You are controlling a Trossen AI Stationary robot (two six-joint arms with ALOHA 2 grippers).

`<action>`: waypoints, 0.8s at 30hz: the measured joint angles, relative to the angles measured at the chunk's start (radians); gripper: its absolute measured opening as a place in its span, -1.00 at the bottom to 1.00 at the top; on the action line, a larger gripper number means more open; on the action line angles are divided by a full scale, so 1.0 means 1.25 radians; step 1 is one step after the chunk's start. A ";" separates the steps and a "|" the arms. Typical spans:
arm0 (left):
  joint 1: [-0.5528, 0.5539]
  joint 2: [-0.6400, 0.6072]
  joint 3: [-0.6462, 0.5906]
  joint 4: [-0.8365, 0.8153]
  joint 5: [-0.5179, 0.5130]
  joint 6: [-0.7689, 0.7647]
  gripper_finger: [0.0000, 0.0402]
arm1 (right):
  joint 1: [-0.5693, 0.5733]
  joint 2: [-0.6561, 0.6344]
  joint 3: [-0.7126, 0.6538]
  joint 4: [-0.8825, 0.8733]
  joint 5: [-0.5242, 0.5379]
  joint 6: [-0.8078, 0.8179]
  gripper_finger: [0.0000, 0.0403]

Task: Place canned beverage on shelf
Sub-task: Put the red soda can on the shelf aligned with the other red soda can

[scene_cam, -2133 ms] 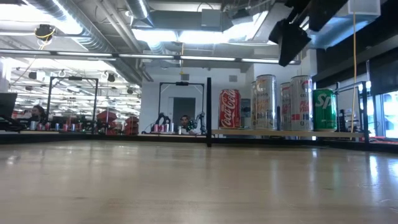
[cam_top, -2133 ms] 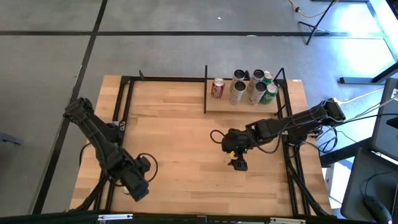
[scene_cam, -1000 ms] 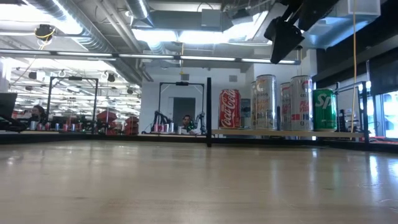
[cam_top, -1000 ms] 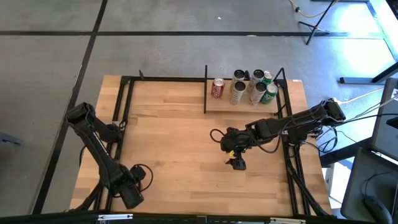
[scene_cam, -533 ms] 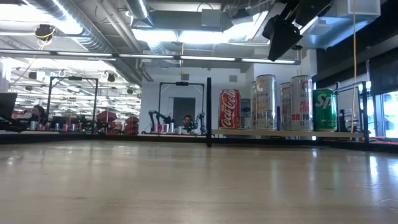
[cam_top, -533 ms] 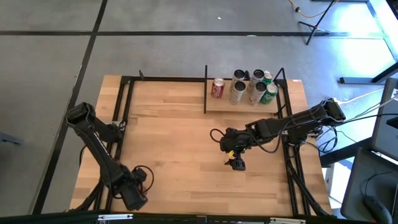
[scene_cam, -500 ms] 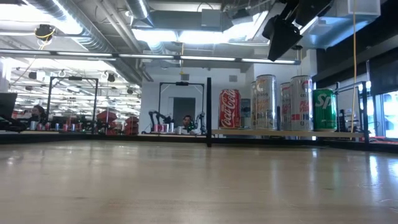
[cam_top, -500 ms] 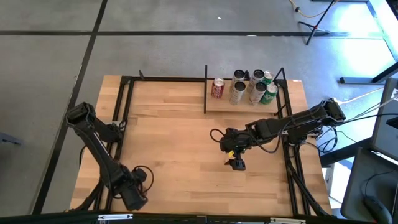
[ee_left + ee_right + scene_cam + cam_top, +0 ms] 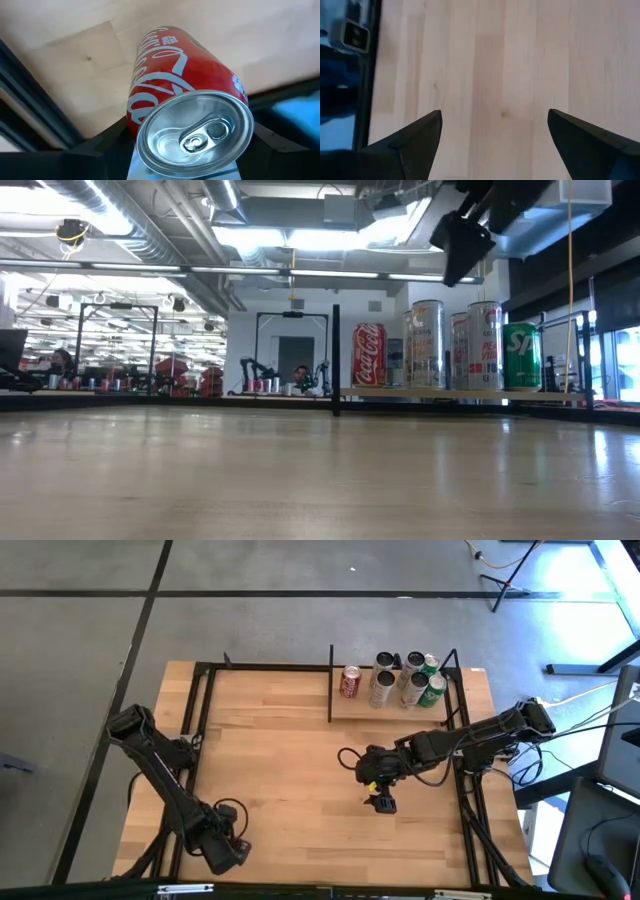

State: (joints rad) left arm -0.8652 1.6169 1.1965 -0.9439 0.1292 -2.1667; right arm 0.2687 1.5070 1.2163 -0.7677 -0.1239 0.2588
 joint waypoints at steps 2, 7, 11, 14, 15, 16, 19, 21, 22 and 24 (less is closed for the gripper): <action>0.009 0.000 0.000 0.001 -0.015 -0.069 0.23 | 0.000 -0.005 0.000 -0.030 0.006 0.001 0.72; 0.057 0.000 0.000 0.034 -0.060 -0.049 0.28 | 0.000 -0.042 -0.001 -0.072 0.078 0.018 0.72; 0.115 0.001 0.000 0.045 -0.063 0.163 0.29 | 0.001 -0.087 -0.001 -0.073 0.091 0.020 0.72; 0.160 0.001 0.002 0.040 -0.080 0.385 0.30 | 0.015 -0.119 -0.001 -0.087 0.102 0.019 0.72; 0.173 0.001 0.003 0.039 -0.097 0.449 0.30 | 0.022 -0.128 -0.001 -0.085 0.114 0.019 0.72; 0.187 0.001 0.003 0.036 -0.111 0.517 0.30 | 0.034 -0.135 -0.001 -0.086 0.129 0.018 0.72; 0.235 0.001 0.003 0.037 -0.123 0.708 0.30 | 0.074 -0.145 -0.001 -0.103 0.191 0.020 0.72; 0.269 0.002 0.005 0.035 -0.118 0.835 0.29 | 0.103 -0.145 -0.001 -0.117 0.250 0.025 0.72; 0.286 0.002 0.007 0.032 -0.117 0.893 0.29 | 0.118 -0.145 -0.001 -0.127 0.279 0.033 0.72; 0.324 0.002 0.014 0.033 -0.115 1.010 0.28 | 0.140 -0.145 -0.001 -0.151 0.338 0.055 0.72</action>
State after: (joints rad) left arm -0.4599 1.6188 1.2145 -0.9031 -0.0150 -0.9042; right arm 0.4442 1.3262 1.2156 -0.9562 0.2987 0.3280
